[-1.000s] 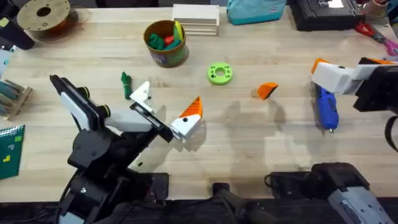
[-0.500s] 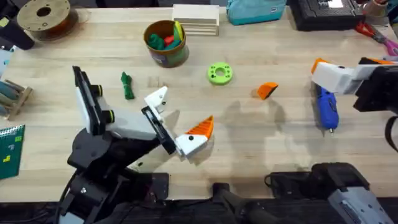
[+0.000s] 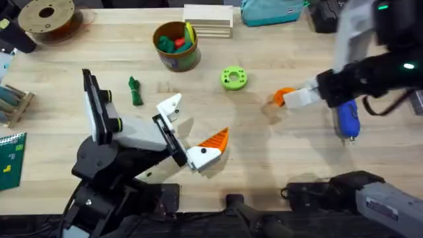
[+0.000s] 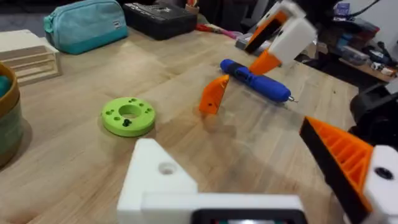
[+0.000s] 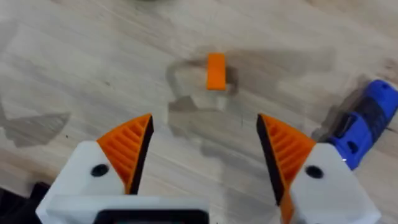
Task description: Pick up the gripper from the table and insert it into the empty holder that is missing its gripper. Then pick up a screw, insert it into the mounting hole, and use the screwdriver to tighten it. Finally, clean up the table by picking up the vegetable and placing it into the bucket.
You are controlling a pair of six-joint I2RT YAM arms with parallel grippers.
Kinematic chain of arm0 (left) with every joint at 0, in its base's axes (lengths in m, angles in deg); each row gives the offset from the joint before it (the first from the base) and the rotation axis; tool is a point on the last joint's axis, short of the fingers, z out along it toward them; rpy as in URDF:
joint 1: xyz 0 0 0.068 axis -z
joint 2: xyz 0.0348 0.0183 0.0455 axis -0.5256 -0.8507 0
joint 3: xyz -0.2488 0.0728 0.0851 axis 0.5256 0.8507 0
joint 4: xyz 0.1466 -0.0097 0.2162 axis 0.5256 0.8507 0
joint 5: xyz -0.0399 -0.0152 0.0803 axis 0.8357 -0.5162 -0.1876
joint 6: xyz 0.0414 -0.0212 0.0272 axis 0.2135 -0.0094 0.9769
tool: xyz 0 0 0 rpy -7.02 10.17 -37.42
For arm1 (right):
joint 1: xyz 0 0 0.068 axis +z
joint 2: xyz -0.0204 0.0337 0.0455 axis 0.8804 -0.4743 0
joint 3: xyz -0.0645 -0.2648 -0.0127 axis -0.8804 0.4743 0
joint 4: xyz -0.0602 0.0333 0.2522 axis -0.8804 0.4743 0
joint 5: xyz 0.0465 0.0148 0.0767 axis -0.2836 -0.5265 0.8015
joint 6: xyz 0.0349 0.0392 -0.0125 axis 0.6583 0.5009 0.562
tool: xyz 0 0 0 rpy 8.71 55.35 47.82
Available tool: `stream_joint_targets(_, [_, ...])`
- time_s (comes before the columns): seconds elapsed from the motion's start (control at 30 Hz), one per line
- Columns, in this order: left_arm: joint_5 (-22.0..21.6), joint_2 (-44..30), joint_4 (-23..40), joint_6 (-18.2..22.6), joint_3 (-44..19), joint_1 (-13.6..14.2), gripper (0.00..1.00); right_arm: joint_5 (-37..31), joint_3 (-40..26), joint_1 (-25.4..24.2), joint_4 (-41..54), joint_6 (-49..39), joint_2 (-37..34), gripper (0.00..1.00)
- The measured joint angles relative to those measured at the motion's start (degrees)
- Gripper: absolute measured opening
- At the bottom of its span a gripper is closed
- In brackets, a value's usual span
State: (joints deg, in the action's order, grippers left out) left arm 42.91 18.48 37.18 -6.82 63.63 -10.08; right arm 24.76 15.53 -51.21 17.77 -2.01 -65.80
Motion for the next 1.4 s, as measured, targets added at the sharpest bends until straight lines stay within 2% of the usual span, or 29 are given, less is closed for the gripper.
stream_joint_targets(0.13, [0.0,0.0,0.0,0.0,0.0,0.0,0.987,-0.4,0.0,0.0,-0.6,-0.6,-6.5,0.969])
stream_joint_targets(0.2, [0.2,0.0,0.0,0.0,0.0,0.0,0.987,-0.7,0.0,0.3,-4.1,-1.9,-11.3,0.967])
stream_joint_targets(0.3, [0.2,0.0,0.0,0.0,0.0,0.0,0.988,-1.1,0.0,1.3,-5.3,-3.7,-14.5,0.966])
stream_joint_targets(0.4, [0.4,0.0,0.0,0.0,0.0,0.0,0.987,-1.5,0.0,2.0,-7.4,-4.9,-17.4,0.914])
stream_joint_targets(0.47, [0.4,0.0,0.0,0.0,0.0,0.0,0.987,-1.7,0.0,2.3,-8.7,-5.4,-18.6,0.802])
stream_joint_targets(0.6, [0.5,0.0,0.0,0.0,0.0,0.0,0.987,-2.1,0.0,2.3,-9.4,-5.8,-18.9,0.503])
stream_joint_targets(0.7, [0.6,0.0,0.0,0.0,0.0,0.0,0.987,-2.4,0.0,2.3,-9.4,-6.0,-18.9,0.407])
stream_joint_targets(0.83, [0.6,0.0,0.0,0.0,0.0,0.0,0.987,-2.6,0.0,2.3,-9.4,-6.3,-18.9,0.19])
stream_joint_targets(0.9, [0.6,0.0,0.0,0.0,0.0,0.0,0.988,-2.8,-0.1,2.3,-9.5,-6.3,-18.9,0.043])
stream_joint_targets(0.93, [0.6,0.0,0.0,0.0,0.0,0.0,0.987,-2.8,-0.2,2.3,-9.5,-6.4,-18.9,0.019])
stream_joint_targets(1.13, [0.6,0.0,0.0,0.0,0.0,0.0,0.987,-3.0,-2.6,2.3,-6.1,-6.4,-18.1,0.02])
stream_joint_targets(1.23, [0.6,0.0,0.0,0.0,0.0,0.0,0.987,-2.0,-5.4,2.2,-2.9,-6.4,-14.1,0.02])
stream_joint_targets(1.33, [0.6,0.0,0.0,0.0,0.0,0.0,0.987,3.7,-6.5,0.4,-2.3,-6.1,-7.7,0.02])
stream_joint_targets(1.4, [0.6,0.0,0.0,0.0,0.0,0.0,0.987,10.3,-6.0,-2.9,-3.6,-5.2,-3.7,0.019])
